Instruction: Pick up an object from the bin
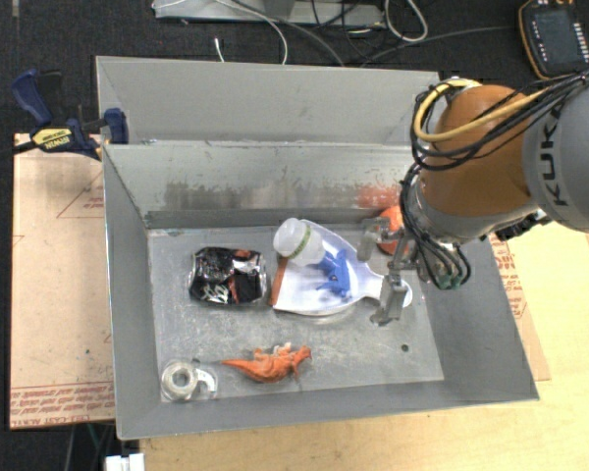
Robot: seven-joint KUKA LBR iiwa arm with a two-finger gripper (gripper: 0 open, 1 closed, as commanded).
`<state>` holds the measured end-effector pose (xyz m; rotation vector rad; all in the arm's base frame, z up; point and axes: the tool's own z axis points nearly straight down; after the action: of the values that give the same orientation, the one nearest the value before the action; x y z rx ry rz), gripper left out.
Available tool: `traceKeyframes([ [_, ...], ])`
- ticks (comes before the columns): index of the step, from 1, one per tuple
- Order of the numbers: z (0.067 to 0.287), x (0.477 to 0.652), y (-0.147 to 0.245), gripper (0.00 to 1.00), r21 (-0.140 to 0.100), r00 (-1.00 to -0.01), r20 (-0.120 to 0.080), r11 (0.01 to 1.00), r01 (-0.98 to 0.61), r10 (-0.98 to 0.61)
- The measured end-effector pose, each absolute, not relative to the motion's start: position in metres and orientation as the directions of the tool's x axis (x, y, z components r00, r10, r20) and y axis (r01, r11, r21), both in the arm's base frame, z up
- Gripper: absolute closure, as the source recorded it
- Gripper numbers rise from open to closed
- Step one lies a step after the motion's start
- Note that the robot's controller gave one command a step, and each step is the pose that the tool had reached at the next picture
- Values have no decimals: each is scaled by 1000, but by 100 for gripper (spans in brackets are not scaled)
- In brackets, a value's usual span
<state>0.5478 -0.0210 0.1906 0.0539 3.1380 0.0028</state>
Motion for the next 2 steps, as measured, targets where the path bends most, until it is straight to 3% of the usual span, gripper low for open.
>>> traceKeyframes([
  [1,280,549,-21,0,1,-1000,-9,1000,21,21],
  [2,291,563,-11,0,2,-1000,1,1000,25,25],
])
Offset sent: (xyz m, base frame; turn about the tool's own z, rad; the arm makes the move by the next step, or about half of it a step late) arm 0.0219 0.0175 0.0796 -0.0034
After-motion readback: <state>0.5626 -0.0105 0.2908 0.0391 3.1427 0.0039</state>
